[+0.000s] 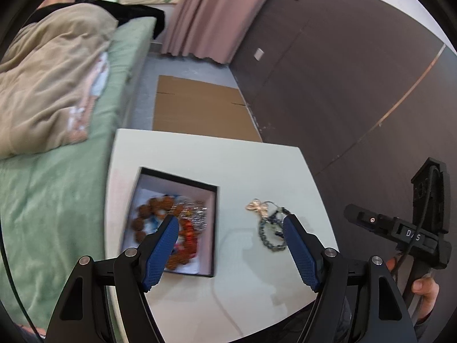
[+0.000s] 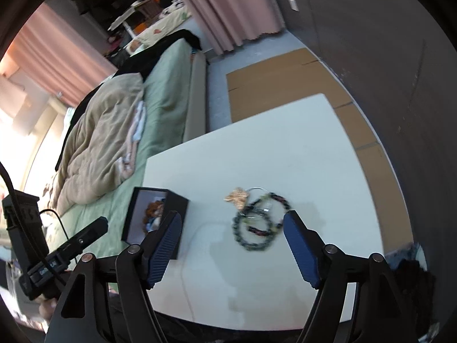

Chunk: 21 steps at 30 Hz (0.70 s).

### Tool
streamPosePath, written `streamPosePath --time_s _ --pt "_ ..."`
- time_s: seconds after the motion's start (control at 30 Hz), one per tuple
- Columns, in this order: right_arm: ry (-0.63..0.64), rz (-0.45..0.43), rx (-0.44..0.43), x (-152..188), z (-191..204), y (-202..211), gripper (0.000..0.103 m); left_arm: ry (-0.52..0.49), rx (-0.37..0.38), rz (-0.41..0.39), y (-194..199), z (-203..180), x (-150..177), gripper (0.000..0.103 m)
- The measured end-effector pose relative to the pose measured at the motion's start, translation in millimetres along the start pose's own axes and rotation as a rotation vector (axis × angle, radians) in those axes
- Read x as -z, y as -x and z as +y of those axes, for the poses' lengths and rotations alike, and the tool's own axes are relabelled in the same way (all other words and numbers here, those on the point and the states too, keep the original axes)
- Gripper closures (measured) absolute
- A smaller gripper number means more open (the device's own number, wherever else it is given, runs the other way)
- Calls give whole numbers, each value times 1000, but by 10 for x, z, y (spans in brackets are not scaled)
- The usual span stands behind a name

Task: Organize jewelry
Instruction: 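Grasp the green and black bead bracelet with the left tool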

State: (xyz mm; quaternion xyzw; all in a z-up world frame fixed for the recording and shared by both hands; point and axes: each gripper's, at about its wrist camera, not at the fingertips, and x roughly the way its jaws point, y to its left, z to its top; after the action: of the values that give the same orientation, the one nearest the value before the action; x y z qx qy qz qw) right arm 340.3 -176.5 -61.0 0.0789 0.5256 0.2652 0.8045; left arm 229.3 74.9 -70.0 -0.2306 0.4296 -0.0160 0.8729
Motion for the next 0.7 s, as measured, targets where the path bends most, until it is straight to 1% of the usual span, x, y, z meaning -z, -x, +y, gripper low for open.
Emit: streamPosePath --time_s 0.17,0.23,0.4,0.5,0.7 --pt "-40 -8 20 27 -267 11 29 -49 18 22 -169 -267 -15 27" --pt "-48 -10 31 49 -359 15 29 -68 27 35 -257 -377 -14 30" --pt "-74 -15 52 94 -566 48 29 -85 38 87 -509 -562 0 46" --pt "-77 -28 64 109 -663 98 29 -89 42 119 -662 -654 38 53" --pt "-94 -44 83 162 -867 170 29 -106 39 175 -955 -816 129 60"
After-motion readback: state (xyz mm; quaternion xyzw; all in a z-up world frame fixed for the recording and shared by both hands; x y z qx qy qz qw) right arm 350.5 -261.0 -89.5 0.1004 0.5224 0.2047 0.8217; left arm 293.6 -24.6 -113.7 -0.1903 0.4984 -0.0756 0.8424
